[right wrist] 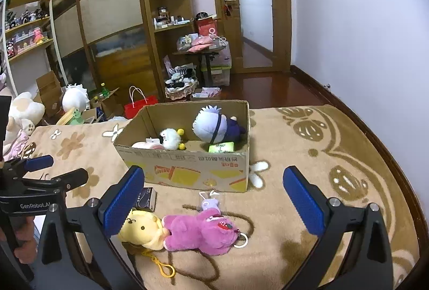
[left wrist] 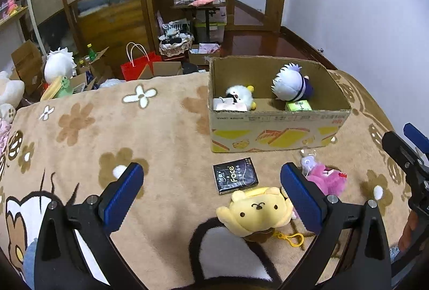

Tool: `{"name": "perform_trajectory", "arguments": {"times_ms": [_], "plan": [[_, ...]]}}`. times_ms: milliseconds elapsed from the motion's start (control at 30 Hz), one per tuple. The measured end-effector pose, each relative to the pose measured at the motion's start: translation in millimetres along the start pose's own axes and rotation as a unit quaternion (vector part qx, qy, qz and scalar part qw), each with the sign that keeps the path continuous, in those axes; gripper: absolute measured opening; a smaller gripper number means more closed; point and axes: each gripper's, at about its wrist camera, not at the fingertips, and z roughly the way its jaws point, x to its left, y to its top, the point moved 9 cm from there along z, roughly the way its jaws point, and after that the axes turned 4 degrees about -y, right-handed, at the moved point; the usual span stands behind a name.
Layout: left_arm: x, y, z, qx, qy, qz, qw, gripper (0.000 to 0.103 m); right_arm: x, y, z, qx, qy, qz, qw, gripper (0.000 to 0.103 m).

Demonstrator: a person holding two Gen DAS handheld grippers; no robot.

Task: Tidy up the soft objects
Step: 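Move the left gripper down onto the yellow bear plush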

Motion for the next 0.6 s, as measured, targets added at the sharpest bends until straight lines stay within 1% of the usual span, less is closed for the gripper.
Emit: {"name": "perform_trajectory", "arguments": {"times_ms": [267,467,600], "plan": [[-17,-8,27,0.017,-0.030,0.006,0.9994,0.101,-1,-24,26,0.033,0.001,0.007,0.999,0.103],[-20,-14,45,0.037,-0.034,0.003,0.9987,0.101,-4,-31,41,0.047,0.009,0.009,0.999,0.103],[-24,-20,56,0.053,-0.037,0.010,0.9979,0.101,-6,-35,49,0.057,0.012,0.014,0.998,0.103]]}}
